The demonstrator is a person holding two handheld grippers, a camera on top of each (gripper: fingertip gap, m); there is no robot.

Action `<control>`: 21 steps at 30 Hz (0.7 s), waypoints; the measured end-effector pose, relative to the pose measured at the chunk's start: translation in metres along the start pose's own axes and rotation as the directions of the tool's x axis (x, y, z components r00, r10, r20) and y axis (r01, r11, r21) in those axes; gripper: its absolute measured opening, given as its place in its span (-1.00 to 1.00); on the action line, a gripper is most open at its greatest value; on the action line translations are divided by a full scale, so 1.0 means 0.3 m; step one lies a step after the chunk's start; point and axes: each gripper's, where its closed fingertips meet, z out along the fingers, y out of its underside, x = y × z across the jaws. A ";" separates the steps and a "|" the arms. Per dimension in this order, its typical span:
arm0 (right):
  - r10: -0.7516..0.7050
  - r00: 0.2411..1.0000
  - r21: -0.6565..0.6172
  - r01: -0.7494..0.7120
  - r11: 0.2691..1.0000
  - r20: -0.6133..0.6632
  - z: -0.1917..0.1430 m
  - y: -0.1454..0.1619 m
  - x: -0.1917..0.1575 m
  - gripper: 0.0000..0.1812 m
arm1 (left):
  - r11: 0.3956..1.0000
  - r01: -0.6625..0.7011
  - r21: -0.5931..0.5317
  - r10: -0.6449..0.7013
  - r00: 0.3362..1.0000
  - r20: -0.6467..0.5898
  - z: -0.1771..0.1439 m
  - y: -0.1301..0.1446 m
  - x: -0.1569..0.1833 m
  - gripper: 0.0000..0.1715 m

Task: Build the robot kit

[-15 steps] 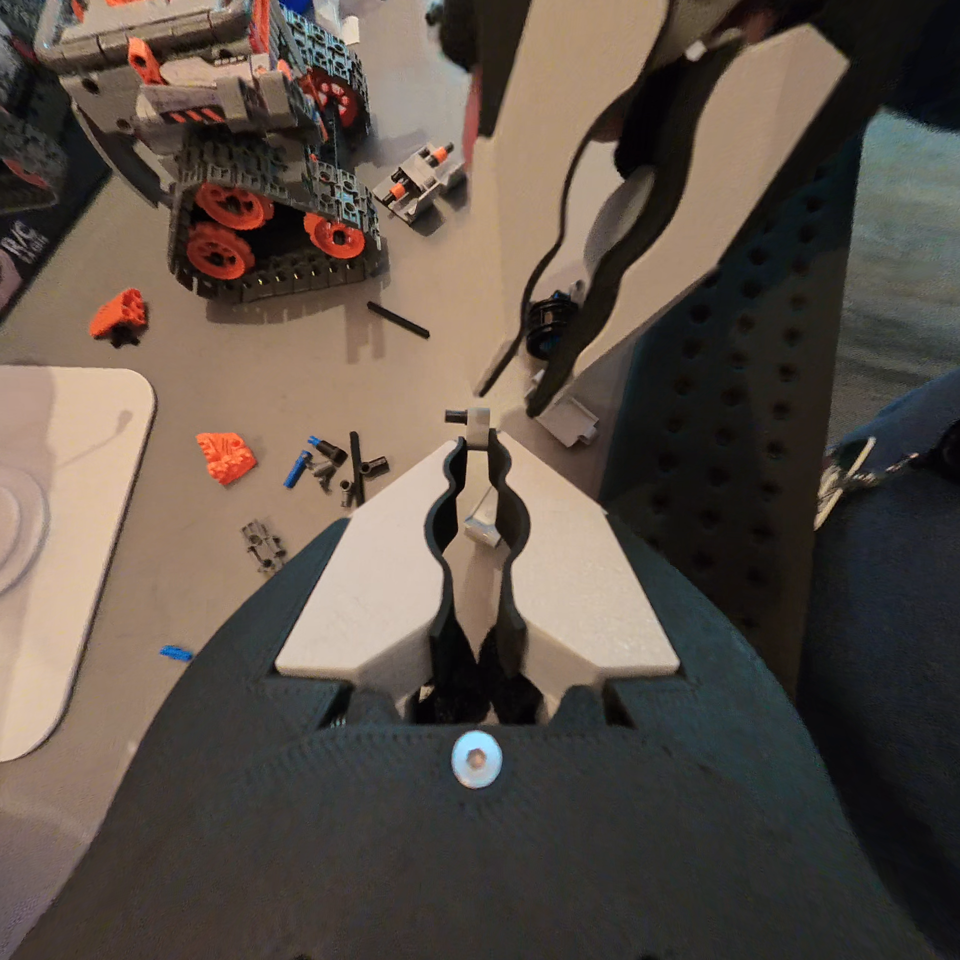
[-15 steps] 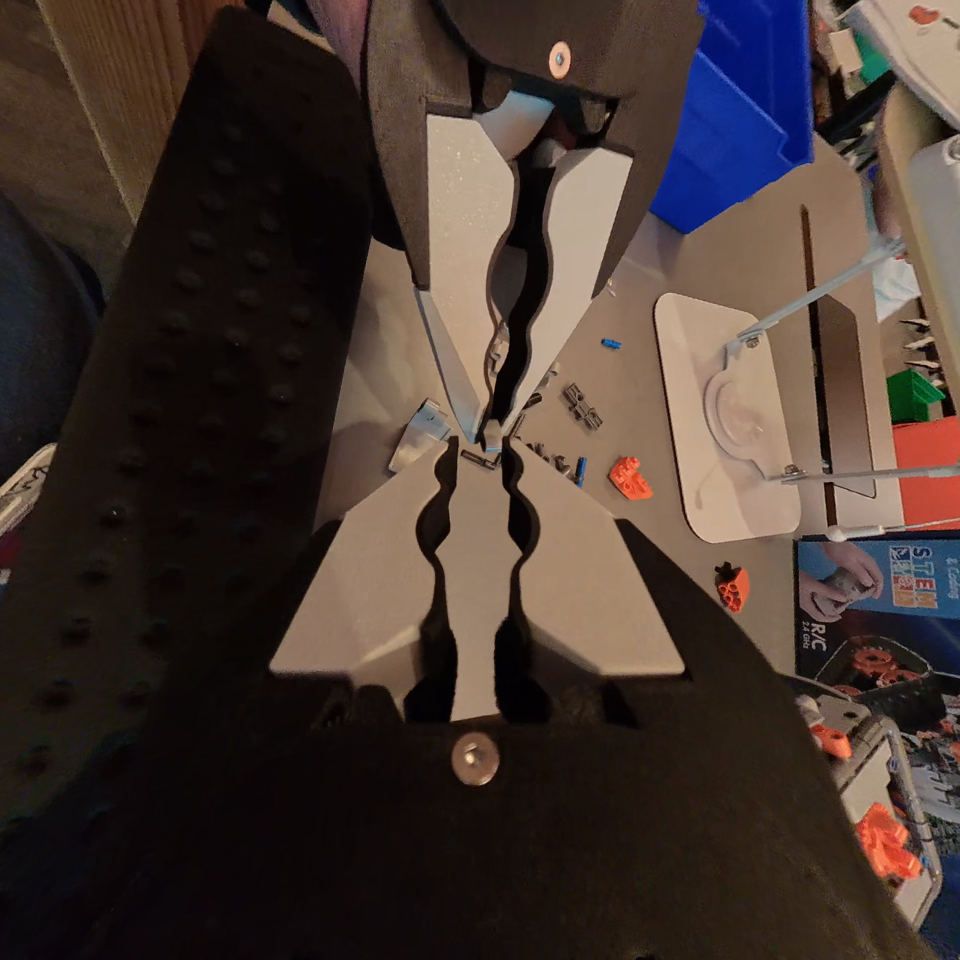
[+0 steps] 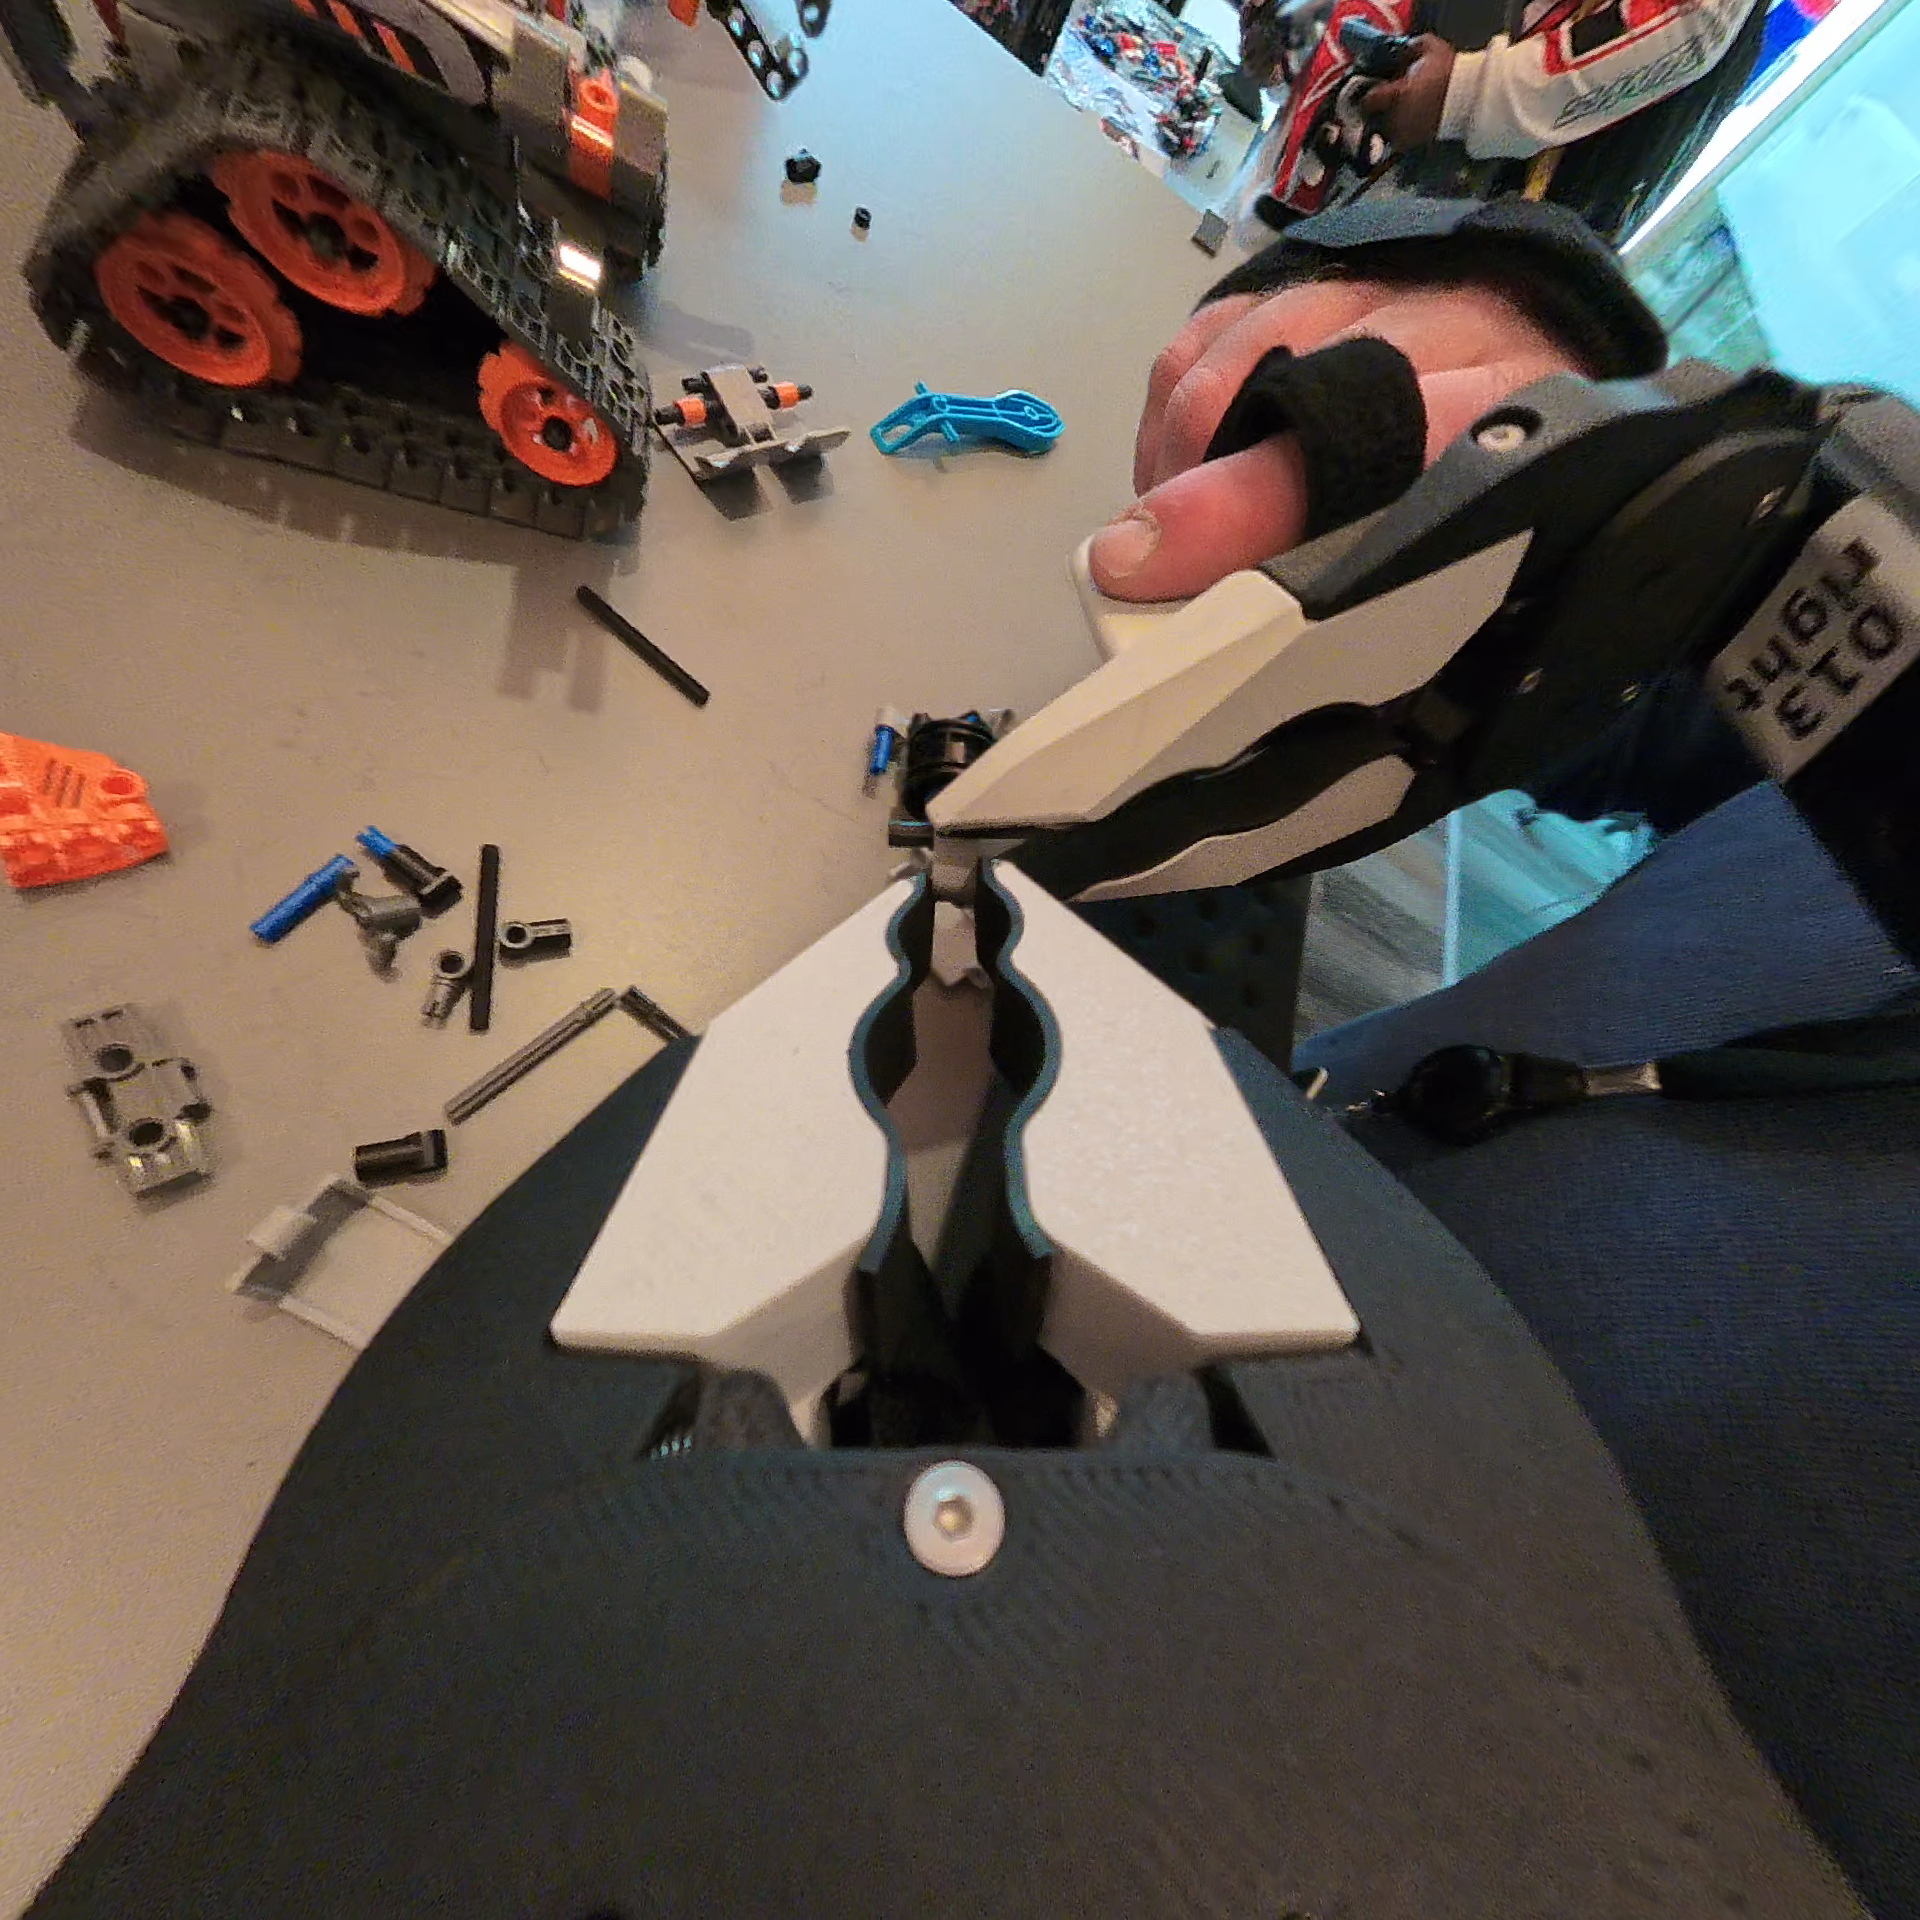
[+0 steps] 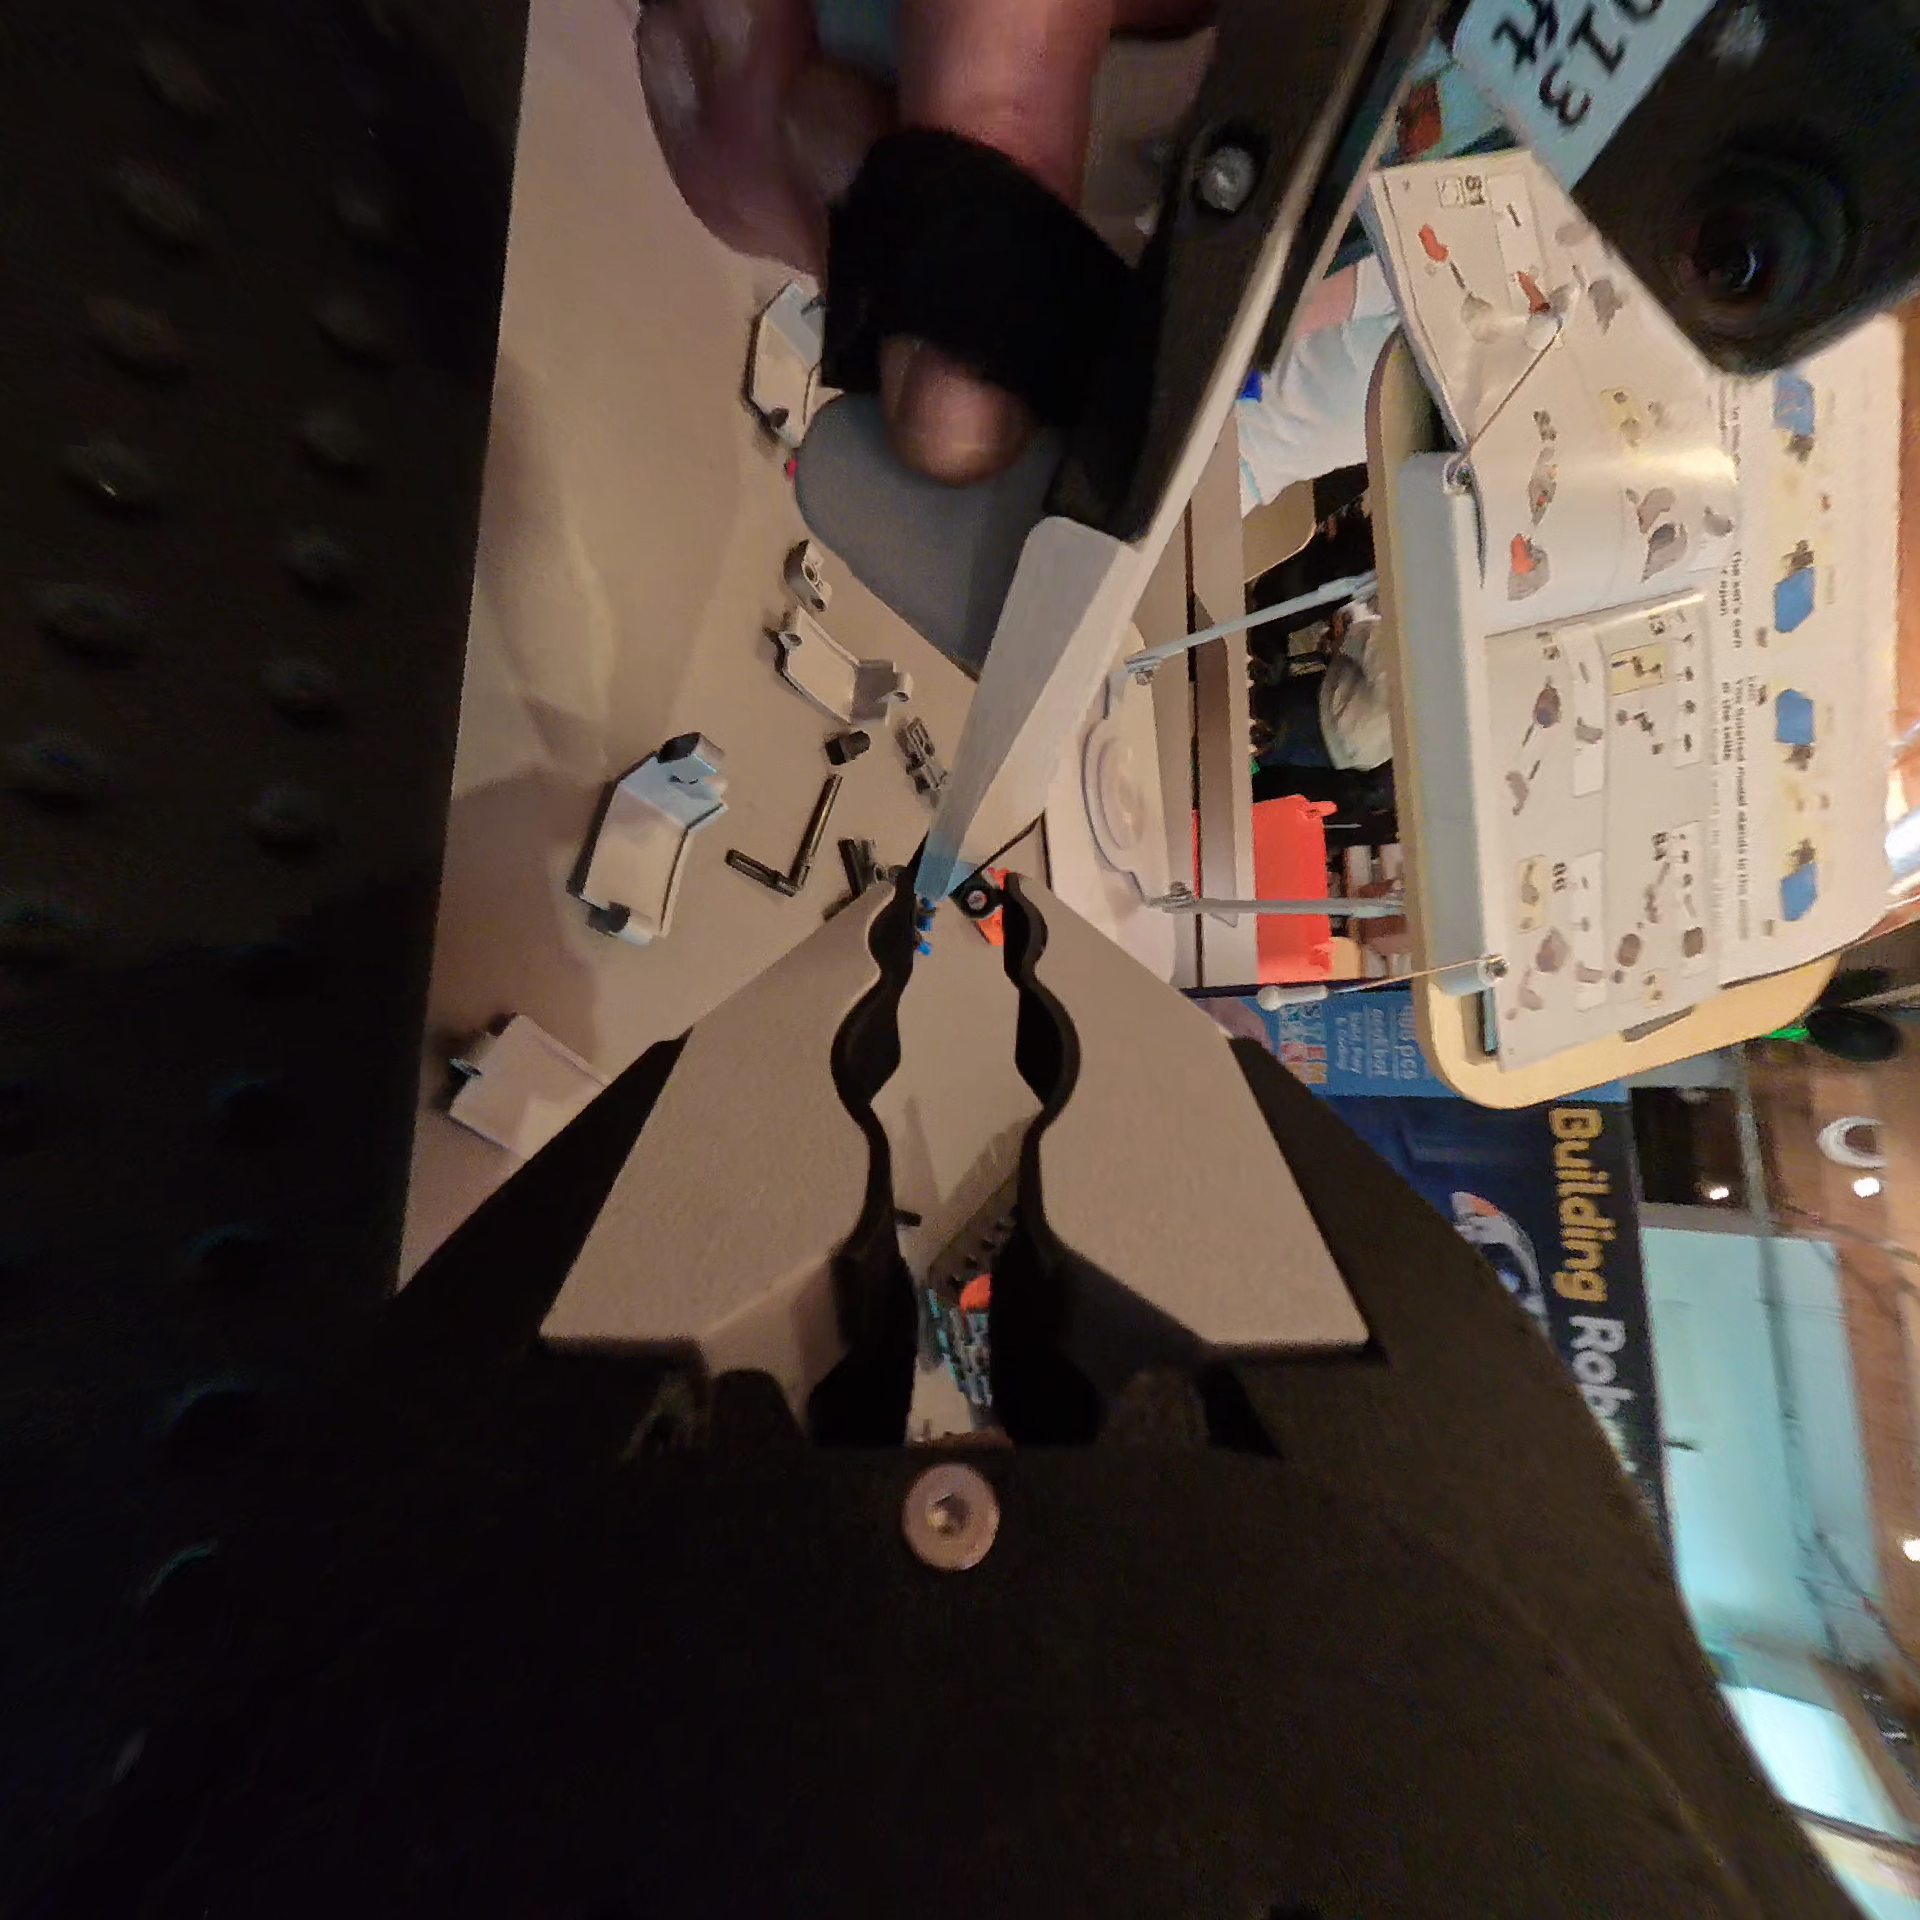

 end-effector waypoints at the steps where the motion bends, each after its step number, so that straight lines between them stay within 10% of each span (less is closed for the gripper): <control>1: -0.035 0.999 0.000 0.035 0.999 -0.014 0.000 -0.002 0.000 -0.85 | 1.000 0.020 -0.005 -0.020 1.000 -0.020 -0.001 0.001 0.003 -0.94; 10: 0.002 0.999 0.053 -0.004 0.999 0.050 -0.014 0.023 0.001 -0.95 | 0.992 0.127 -0.007 -0.125 0.967 -0.224 0.001 -0.006 0.030 -0.86; 15: 0.267 0.949 0.076 -0.283 0.956 0.169 -0.021 0.065 -0.012 -0.95 | 0.958 -0.178 -0.226 0.167 0.984 -0.067 0.005 0.113 -0.042 -0.50; 21: 0.406 0.881 0.063 -0.432 0.900 0.241 -0.013 0.103 -0.042 -0.95 | 0.792 -0.393 -0.467 0.434 0.901 -0.022 0.095 0.254 -0.121 -0.52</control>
